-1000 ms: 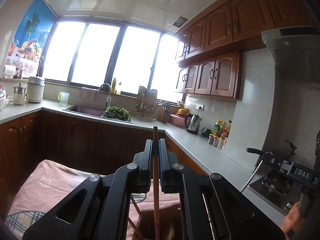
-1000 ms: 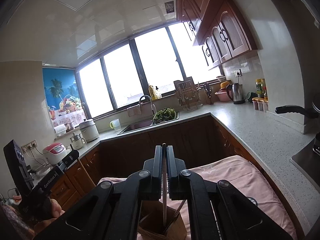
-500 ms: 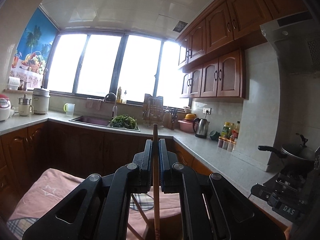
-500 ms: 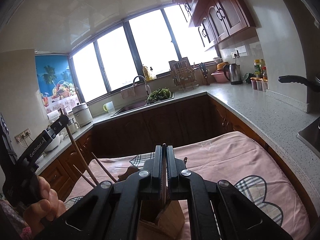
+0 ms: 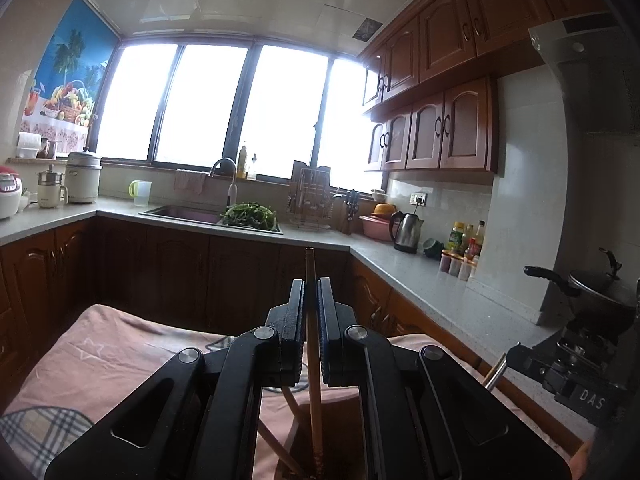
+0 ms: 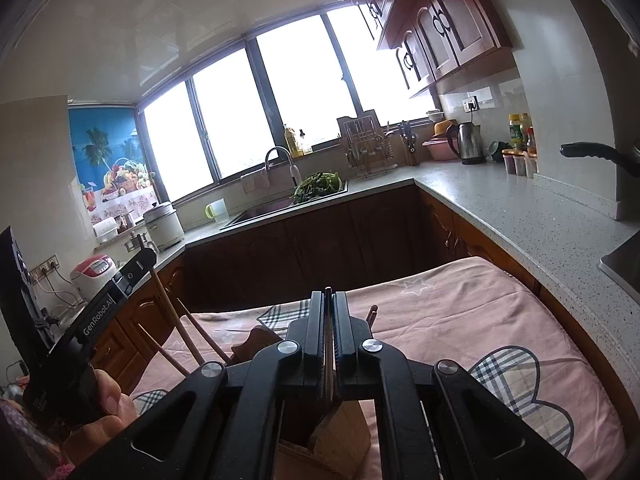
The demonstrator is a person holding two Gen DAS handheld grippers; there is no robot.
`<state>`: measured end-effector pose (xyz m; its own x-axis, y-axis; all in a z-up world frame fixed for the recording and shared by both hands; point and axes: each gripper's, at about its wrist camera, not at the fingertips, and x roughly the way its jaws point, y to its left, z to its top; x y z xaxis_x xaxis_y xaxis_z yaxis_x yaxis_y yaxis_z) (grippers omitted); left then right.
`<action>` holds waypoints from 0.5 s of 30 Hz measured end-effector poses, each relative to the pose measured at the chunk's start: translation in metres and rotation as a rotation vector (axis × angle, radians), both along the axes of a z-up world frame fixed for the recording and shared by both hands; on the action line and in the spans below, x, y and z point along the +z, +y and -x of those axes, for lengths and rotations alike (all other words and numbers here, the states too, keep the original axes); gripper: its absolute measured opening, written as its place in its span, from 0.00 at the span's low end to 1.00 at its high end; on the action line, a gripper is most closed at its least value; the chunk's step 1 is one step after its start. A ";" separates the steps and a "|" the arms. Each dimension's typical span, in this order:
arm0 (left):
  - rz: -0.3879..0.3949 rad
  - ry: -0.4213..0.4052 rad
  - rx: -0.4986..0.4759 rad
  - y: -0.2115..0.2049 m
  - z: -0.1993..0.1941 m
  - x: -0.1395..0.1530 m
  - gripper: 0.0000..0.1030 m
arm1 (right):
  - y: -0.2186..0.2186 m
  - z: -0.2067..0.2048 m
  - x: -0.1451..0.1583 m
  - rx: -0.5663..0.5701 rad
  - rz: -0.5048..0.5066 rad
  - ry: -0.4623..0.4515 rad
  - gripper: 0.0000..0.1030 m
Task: Organize utensils
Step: 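Lower the chopstick into the holder and open the right tool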
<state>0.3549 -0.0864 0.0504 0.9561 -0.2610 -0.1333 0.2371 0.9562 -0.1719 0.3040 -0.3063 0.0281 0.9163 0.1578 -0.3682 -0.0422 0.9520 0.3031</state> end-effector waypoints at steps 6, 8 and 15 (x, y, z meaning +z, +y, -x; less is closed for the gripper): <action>-0.020 0.090 -0.025 0.001 -0.005 -0.018 0.05 | -0.001 0.001 0.002 -0.005 0.002 0.002 0.04; -0.032 0.118 -0.034 0.001 -0.007 -0.023 0.06 | -0.001 0.001 0.002 -0.006 0.001 0.006 0.04; -0.064 0.147 -0.049 -0.005 -0.006 -0.029 0.07 | 0.000 0.001 0.002 -0.011 0.005 0.018 0.04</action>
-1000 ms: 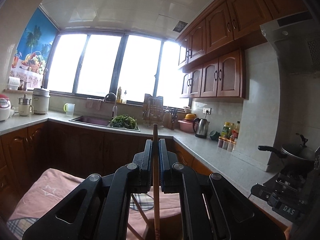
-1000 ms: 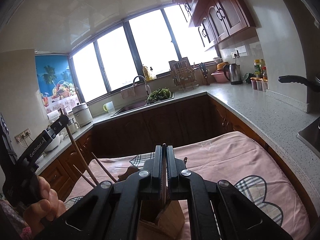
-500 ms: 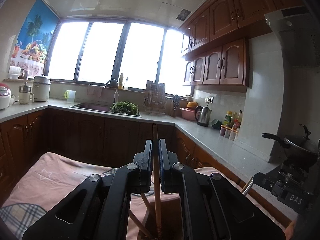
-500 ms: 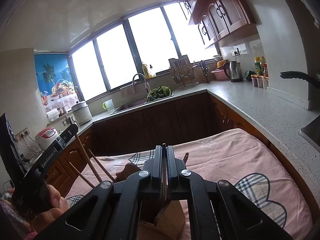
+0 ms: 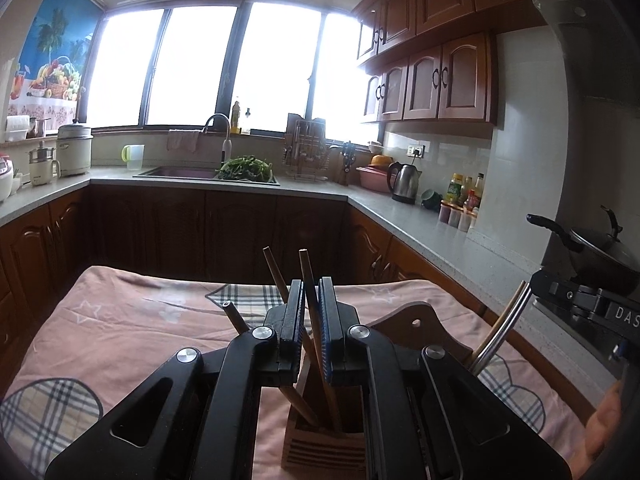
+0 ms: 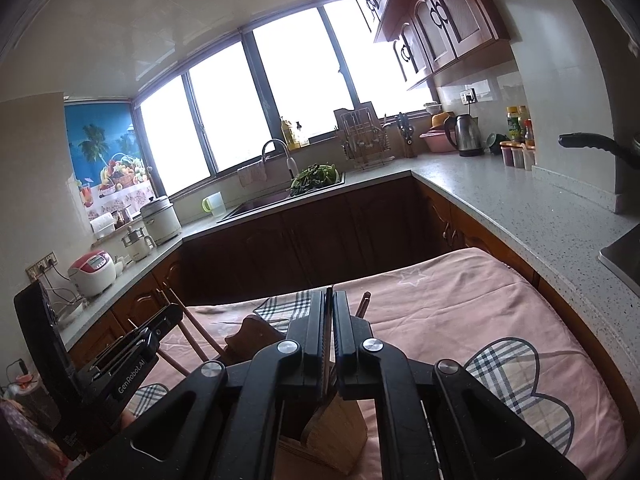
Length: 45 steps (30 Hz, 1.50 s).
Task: Organize utensils
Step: 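Lower the chopstick into the holder and open the right tool, then move the open left tool back over the spoon and forks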
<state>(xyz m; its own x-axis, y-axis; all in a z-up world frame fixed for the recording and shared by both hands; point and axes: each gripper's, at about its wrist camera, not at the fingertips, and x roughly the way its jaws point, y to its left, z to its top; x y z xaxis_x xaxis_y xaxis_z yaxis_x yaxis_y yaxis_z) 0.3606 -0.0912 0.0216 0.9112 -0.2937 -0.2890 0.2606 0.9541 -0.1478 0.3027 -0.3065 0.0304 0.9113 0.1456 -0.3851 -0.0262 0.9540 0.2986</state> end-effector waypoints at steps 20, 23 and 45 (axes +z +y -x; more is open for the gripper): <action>0.026 -0.005 -0.011 0.010 0.027 0.027 0.72 | -0.013 0.028 0.017 -0.005 -0.090 -0.047 0.59; 0.039 -0.003 -0.010 0.016 0.039 0.032 0.77 | -0.016 0.041 0.022 -0.006 -0.103 -0.063 0.75; 0.055 0.316 0.034 0.072 0.157 -0.042 0.85 | -0.003 0.147 -0.012 0.059 -0.119 0.041 0.88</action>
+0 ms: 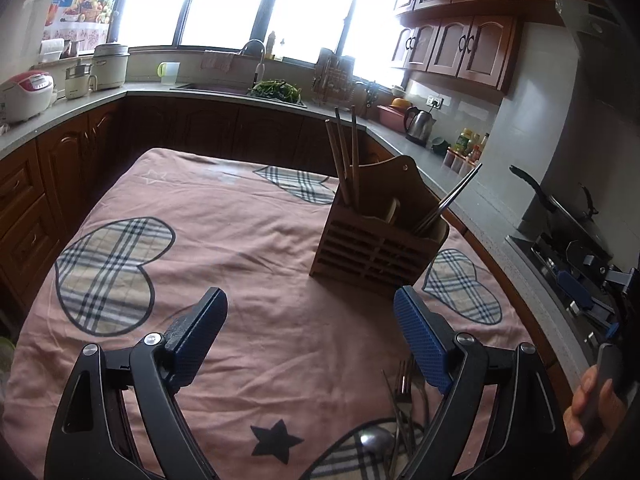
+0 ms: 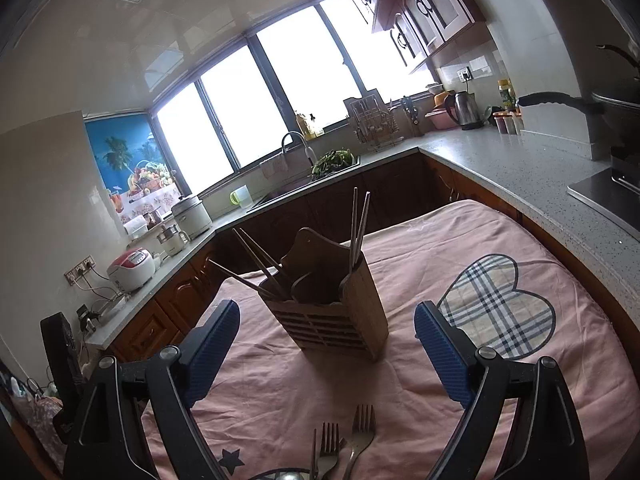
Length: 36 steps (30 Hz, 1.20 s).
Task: Organize utensils
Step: 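Move the open left tool back over the spoon and forks, then close the left tool on the metal spoon handle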
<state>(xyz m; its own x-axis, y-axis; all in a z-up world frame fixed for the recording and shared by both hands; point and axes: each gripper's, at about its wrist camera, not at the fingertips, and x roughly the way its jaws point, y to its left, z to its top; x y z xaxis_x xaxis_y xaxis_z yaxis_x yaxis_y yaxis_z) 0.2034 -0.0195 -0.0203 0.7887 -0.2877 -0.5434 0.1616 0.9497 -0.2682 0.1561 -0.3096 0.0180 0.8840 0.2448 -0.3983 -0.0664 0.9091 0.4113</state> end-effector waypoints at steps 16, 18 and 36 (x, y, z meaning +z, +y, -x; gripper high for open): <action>-0.023 0.147 -0.052 -0.002 0.063 -0.051 0.85 | 0.004 0.056 -0.048 0.027 -0.001 0.109 0.88; -0.023 0.161 -0.064 -0.006 0.067 -0.055 0.85 | 0.003 0.062 -0.053 0.023 -0.002 0.120 0.88; -0.124 0.293 -0.200 -0.067 0.057 -0.096 0.58 | 0.007 0.065 -0.084 0.052 -0.001 0.204 0.74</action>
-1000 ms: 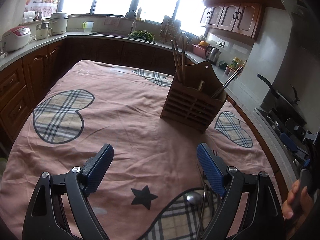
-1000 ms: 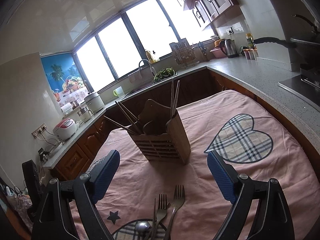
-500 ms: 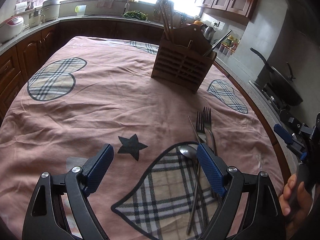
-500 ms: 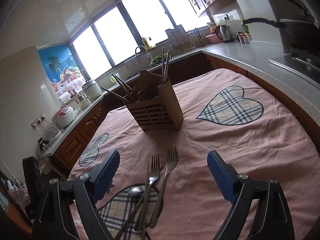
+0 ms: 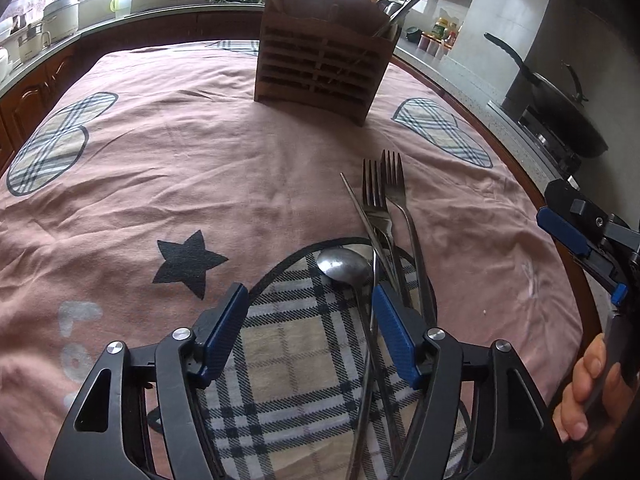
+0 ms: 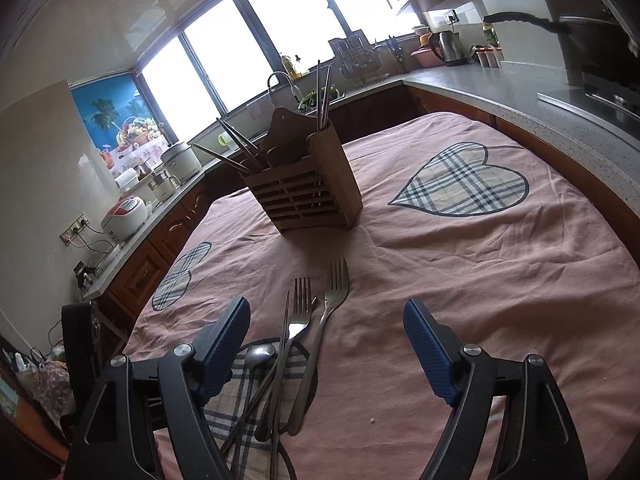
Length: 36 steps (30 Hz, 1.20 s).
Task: Organize utensils
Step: 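Close the left tool on the metal spoon handle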
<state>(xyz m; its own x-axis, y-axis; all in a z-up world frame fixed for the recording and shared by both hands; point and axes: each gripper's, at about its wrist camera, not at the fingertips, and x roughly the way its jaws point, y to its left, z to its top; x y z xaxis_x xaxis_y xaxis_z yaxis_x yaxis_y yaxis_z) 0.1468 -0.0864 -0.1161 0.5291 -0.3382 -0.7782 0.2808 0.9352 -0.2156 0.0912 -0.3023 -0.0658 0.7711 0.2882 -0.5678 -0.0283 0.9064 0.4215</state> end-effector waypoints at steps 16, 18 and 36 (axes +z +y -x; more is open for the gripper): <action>0.077 0.029 -0.131 -0.011 -0.008 -0.006 0.05 | 0.020 -0.031 -0.024 0.070 -0.014 0.084 0.47; 0.106 0.055 -0.134 -0.006 -0.012 -0.007 0.05 | 0.022 -0.032 -0.025 0.074 -0.014 0.089 0.47; 0.068 0.067 -0.113 0.007 -0.015 -0.005 0.03 | 0.028 -0.043 -0.031 0.093 -0.009 0.117 0.47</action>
